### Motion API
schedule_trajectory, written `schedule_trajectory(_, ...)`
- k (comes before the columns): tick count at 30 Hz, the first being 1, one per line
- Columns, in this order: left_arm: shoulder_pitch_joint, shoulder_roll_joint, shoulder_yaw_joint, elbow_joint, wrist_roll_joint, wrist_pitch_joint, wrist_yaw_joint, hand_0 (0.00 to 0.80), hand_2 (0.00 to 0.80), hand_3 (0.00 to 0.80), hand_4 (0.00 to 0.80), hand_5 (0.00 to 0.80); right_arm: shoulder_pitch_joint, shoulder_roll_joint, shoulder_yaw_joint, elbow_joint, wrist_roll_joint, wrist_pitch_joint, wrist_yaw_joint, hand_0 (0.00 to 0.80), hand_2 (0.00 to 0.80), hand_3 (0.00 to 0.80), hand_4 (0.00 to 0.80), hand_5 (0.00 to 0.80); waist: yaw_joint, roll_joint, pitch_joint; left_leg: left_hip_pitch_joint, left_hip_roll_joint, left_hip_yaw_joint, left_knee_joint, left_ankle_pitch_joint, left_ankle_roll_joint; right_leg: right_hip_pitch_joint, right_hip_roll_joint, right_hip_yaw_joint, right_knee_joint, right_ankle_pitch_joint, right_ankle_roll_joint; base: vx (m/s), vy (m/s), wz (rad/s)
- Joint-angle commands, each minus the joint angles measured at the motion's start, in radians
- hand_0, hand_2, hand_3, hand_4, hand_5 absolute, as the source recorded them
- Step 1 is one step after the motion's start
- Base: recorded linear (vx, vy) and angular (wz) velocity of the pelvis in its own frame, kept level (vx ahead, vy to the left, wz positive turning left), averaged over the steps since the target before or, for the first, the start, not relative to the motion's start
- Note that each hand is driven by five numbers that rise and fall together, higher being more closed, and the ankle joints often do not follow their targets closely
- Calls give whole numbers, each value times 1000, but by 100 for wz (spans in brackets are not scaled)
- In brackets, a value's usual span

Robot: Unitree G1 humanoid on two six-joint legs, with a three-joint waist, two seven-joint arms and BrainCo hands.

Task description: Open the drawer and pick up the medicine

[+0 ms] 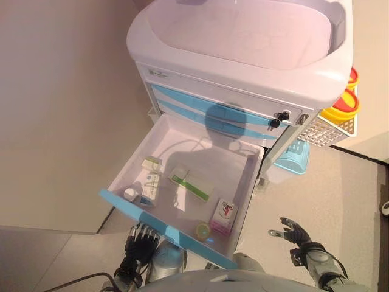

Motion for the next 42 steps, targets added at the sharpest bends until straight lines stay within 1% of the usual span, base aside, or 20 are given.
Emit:
schedule_trajectory(1, 146, 60, -46, -140, 16, -106, -99, 0, 0, 0, 0, 0, -5, -48, -23, 5, -25, -61, -13, 0, 0, 0, 0, 0, 14, -2, -16, 29, -94, 8, 56, -207, 79, 71, -16, 101, -138, 81, 112, 52, 70, -3)
schedule_trajectory(5, 137, 62, -61, -152, 49, -219, -7, 0, 0, 0, 0, 0, 16, -45, -34, 0, -15, -84, -13, 0, 0, 0, 0, 0, -8, -7, -39, 53, -95, 16, 35, -212, 92, 72, -12, 122, -147, 89, 117, 75, 66, -9)
schedule_trajectory(7, 130, 72, -68, -139, 145, -351, 138, 0, 0, 0, 0, 0, 24, -42, -42, -6, 15, -100, -10, 0, 0, 0, 0, 0, -18, -9, -49, 70, -95, 20, 24, -217, 98, 78, -7, 140, -148, 87, 119, 92, 52, -20)
schedule_trajectory(8, 124, 77, -70, -128, 195, -399, 200, 0, 0, 0, 0, 0, 24, -40, -44, -8, 27, -104, -7, 0, 0, 0, 0, 0, -24, -11, -55, 71, -96, 20, 19, -215, 101, 75, -5, 144, -151, 90, 121, 87, 54, -21)
schedule_trajectory(9, 114, 87, -69, -110, 280, -475, 279, 0, 0, 0, 0, 0, 26, -37, -47, -13, 44, -114, -4, 0, 0, 0, 0, 0, -31, -12, -60, 79, -97, 21, 10, -216, 105, 77, -2, 153, -154, 91, 123, 95, 63, -19)
schedule_trajectory(10, 103, 94, -64, -95, 339, -522, 346, 0, 0, 0, 0, 0, 29, -35, -52, -22, 55, -125, -3, 0, 0, 0, 0, 0, -41, -14, -68, 86, -98, 23, 1, -216, 108, 77, 1, 164, -158, 91, 124, 93, 55, -17)
schedule_trajectory(13, 91, 110, -60, -85, 432, -587, 431, 0, 0, 0, 0, 0, 38, -32, -56, -51, 73, -139, 5, 0, 0, 0, 0, 0, -57, -15, -79, 102, -96, 33, -22, -214, 113, 78, 7, 179, -166, 95, 129, 71, 50, -14)
schedule_trajectory(18, 72, 125, -81, -125, 532, -607, 545, 0, 0, 0, 0, 0, 46, -39, -73, -135, 137, -157, 4, 0, 0, 0, 0, 0, -82, -14, -92, 124, -87, 59, -71, -202, 118, 77, 15, 196, -183, 109, 140, 58, 49, -26)
schedule_trajectory(21, 67, 126, -105, -148, 598, -602, 599, 0, 0, 0, 0, 0, 51, -51, -81, -232, 160, -145, -14, 0, 0, 0, 0, 0, -97, -14, -98, 127, -84, 76, -82, -201, 121, 70, 17, 204, -192, 119, 146, 40, 45, -19)
schedule_trajectory(24, 73, 127, -128, -152, 647, -602, 634, 0, 0, 0, 0, 0, 54, -73, -81, -338, 118, -160, -73, 0, 0, 0, 0, 0, -110, -15, -101, 130, -85, 90, -85, -206, 126, 63, 17, 213, -197, 125, 151, 33, 54, -19)
schedule_trajectory(26, 80, 128, -133, -155, 666, -593, 655, 0, 0, 0, 0, 0, 55, -102, -80, -429, 78, -145, -123, 0, 0, 0, 0, 0, -118, -15, -101, 131, -85, 100, -83, -210, 130, 59, 16, 220, -197, 126, 153, 25, 55, -19)
schedule_trajectory(27, 85, 131, -137, -152, 686, -588, 674, 0, 0, 0, 0, 0, 51, -122, -77, -493, 50, -159, -171, 0, 0, 0, 0, 0, -124, -15, -102, 132, -85, 105, -83, -213, 133, 55, 16, 225, -195, 125, 154, 20, 51, -20)
schedule_trajectory(29, 96, 133, -138, -144, 723, -591, 703, 0, 0, 0, 0, 0, 51, -142, -74, -604, 23, -146, -210, 0, 0, 0, 0, 0, -130, -15, -102, 134, -84, 112, -82, -217, 137, 51, 15, 232, -190, 124, 156, 16, 41, -21)
schedule_trajectory(31, 116, 136, -142, -124, 792, -599, 739, 0, 0, 0, 0, 0, 51, -163, -78, -731, -48, -189, -261, 0, 0, 0, 0, 0, -139, -14, -103, 136, -83, 122, -82, -223, 142, 45, 14, 240, -184, 119, 159, 11, 40, -21)
schedule_trajectory(32, 119, 136, -144, -121, 805, -602, 745, 0, 0, 0, 0, 0, 51, -167, -79, -761, -67, -190, -268, 0, 0, 0, 0, 0, -140, -14, -103, 136, -83, 124, -82, -224, 143, 43, 14, 242, -182, 118, 160, 6, 37, -28)
schedule_trajectory(33, 126, 136, -151, -114, 847, -601, 762, 0, 0, 0, 0, 0, 47, -180, -76, -824, -129, -232, -288, 0, 0, 0, 0, 0, -142, -14, -103, 136, -83, 127, -81, -226, 146, 41, 14, 245, -179, 116, 161, -4, 29, -23)
schedule_trajectory(36, 144, 140, -163, -103, 933, -613, 787, 0, 0, 0, 0, 0, 47, -209, -66, -946, -250, -305, -280, 0, 0, 0, 0, 0, -144, -14, -100, 133, -83, 130, -79, -227, 149, 33, 14, 249, -171, 112, 164, -7, 14, -7)
schedule_trajectory(37, 152, 142, -168, -104, 962, -607, 790, 0, 0, 0, 0, 0, 46, -232, -51, -1011, -295, -339, -253, 0, 0, 0, 0, 0, -141, -16, -99, 130, -84, 129, -78, -227, 150, 29, 13, 249, -168, 111, 166, 0, 0, 0)
schedule_trajectory(39, 161, 146, -173, -103, 991, -605, 802, 0, 0, 0, 0, 0, 38, -280, -27, -1070, -348, -389, -228, 0, 0, 0, 0, 0, -133, -19, -100, 125, -84, 126, -78, -224, 148, 25, 12, 246, -166, 111, 167, 0, 0, 0)
schedule_trajectory(42, 170, 154, -174, -100, 1010, -603, 802, 0, 0, 0, 0, 0, 11, -358, 25, -1140, -363, -446, -154, 0, 0, 0, 0, 0, -115, -24, -101, 120, -84, 114, -82, -218, 146, 24, 11, 237, -166, 111, 168, -18, -19, 4)
